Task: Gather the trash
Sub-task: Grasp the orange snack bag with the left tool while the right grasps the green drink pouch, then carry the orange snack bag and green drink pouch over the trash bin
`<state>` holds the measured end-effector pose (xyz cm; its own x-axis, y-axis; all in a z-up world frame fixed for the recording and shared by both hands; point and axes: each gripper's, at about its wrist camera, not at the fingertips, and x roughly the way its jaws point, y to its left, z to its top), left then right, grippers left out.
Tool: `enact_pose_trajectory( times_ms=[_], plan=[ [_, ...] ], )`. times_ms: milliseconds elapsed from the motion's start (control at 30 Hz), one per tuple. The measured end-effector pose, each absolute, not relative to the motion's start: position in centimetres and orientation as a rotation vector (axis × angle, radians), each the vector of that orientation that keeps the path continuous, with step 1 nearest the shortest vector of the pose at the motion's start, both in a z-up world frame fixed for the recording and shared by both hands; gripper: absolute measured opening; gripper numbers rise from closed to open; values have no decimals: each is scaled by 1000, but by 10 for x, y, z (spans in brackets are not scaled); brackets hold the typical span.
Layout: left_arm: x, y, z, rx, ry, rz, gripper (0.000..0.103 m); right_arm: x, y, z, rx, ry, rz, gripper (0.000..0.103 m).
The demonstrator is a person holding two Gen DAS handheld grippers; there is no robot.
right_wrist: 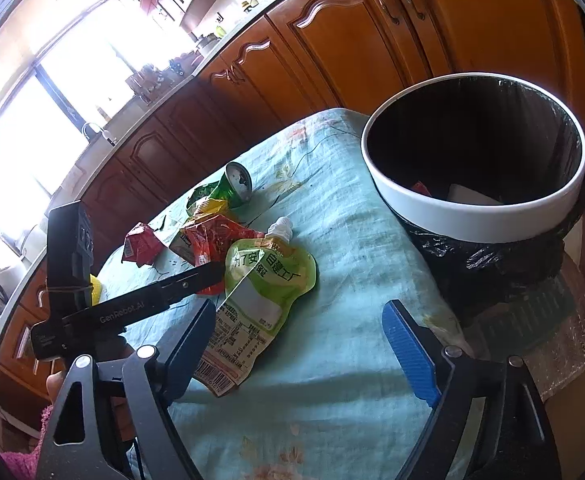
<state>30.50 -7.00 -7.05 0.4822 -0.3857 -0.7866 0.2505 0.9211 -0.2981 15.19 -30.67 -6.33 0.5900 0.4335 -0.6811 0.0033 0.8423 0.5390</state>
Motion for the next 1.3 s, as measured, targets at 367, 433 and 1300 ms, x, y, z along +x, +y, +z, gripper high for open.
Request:
enact_pose_trajectory(
  times_ms=[367,433,1300],
  plan=[
    [270,-51,-59,-156,935,-427,20,164,-278,-61,501,936,298,62],
    [264,-43,-56,-169,930,-419,19,169,-269,-62,485,948,300,55],
    [233,-78,-24,-125,897,-534,18,150,-305,-42,473,880,230,3]
  ],
)
